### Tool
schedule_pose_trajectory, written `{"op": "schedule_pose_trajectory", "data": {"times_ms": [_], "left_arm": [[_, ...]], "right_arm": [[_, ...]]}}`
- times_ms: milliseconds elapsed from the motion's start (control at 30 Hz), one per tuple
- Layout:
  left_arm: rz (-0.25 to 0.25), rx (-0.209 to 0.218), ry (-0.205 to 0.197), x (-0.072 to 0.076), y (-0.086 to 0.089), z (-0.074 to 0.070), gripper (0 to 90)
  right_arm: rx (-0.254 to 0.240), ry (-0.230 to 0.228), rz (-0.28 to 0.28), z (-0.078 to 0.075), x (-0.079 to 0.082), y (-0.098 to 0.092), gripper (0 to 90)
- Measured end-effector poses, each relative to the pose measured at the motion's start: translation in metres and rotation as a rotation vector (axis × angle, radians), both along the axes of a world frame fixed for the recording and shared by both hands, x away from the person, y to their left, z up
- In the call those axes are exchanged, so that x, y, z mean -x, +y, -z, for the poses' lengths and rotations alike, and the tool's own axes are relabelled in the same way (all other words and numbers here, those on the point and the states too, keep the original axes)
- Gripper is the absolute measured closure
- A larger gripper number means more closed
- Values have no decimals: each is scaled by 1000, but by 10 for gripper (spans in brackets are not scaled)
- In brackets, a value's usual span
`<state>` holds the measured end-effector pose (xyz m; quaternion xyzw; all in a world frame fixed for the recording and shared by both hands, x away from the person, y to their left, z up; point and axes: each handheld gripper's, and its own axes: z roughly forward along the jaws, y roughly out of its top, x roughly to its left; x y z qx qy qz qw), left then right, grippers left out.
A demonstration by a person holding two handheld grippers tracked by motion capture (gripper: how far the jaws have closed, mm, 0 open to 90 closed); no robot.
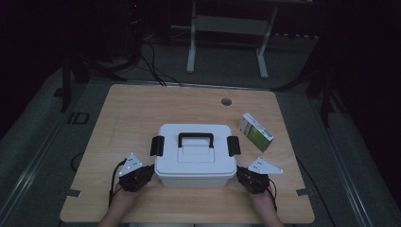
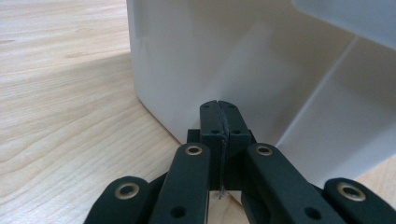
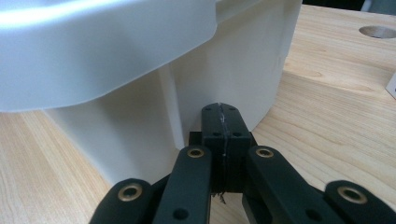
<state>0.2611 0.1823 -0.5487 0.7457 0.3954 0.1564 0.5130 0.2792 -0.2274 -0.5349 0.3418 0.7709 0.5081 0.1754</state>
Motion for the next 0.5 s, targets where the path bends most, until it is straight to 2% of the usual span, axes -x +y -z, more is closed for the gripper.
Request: {"op": "schedule_pose_trajectory", "data": {"times_ms": [200,333,500], "left_arm": [[20,0,6,3,-2,-1,898],[29,-11,7,3,-3,-2,898],[31,-4,9,-1,-3,-1,898]], "right_arm": [[6,-5,3,0,6,-4,900],[3,-5,7,0,7,-5,900],[2,-4,9,0,5,-5,900]]}}
